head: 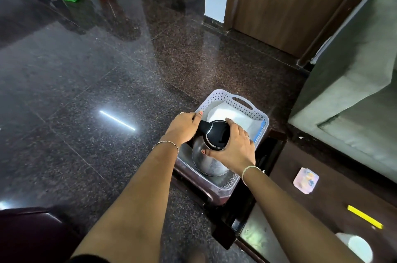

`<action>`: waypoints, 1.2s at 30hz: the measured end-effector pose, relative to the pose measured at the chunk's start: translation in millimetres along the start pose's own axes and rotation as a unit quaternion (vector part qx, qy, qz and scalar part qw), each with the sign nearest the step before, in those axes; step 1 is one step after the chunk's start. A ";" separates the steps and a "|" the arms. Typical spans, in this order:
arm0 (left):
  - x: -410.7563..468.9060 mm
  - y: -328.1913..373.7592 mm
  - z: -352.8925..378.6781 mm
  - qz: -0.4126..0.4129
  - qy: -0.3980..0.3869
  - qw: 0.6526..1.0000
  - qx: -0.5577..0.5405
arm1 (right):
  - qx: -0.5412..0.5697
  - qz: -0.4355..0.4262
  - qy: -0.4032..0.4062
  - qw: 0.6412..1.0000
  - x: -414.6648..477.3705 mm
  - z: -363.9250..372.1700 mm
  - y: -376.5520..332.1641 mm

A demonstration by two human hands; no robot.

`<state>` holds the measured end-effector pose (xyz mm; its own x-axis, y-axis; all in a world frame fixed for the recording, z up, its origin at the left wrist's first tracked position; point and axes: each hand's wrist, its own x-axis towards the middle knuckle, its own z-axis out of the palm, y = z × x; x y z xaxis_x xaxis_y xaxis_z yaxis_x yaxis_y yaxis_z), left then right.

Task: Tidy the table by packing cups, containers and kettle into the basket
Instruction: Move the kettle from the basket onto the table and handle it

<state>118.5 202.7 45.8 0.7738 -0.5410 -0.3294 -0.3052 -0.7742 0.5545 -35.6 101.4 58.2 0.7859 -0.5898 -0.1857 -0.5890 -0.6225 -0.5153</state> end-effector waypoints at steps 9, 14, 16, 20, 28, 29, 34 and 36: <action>19.4 -1.5 -9.1 -0.101 -0.064 0.989 -0.089 | 0.003 0.038 0.037 0.999 -6.6 9.8 0.1; 15.6 -1.4 -1.9 -0.133 -0.041 0.974 -0.177 | 0.008 0.074 0.088 0.993 -19.8 18.6 4.7; 10.7 -4.1 2.8 -0.141 -0.019 0.964 -0.223 | 0.006 0.069 0.095 0.993 -21.3 18.4 8.0; 0.4 1.4 10.8 -0.149 0.020 0.953 -0.264 | 0.011 0.050 0.100 0.994 -25.5 12.9 16.9; -18.5 26.1 8.9 -0.133 0.055 0.958 -0.250 | 0.022 0.039 0.129 0.991 -39.0 -4.1 30.8; -22.4 30.7 5.7 -0.126 0.057 0.959 -0.248 | 0.022 0.036 0.135 0.990 -41.6 -8.4 30.6; -49.3 52.1 -11.4 -0.084 0.054 0.963 -0.251 | 0.026 0.023 0.146 0.989 -58.7 -41.6 31.1; -62.2 61.9 -16.7 -0.064 0.046 0.969 -0.234 | 0.036 0.012 0.135 0.990 -66.6 -59.8 33.6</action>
<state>60.8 194.0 113.4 0.8415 -0.4022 -0.3607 0.0646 -0.5879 0.8063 -119.1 89.0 103.3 0.6864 -0.7268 0.0270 -0.5844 -0.5732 -0.5743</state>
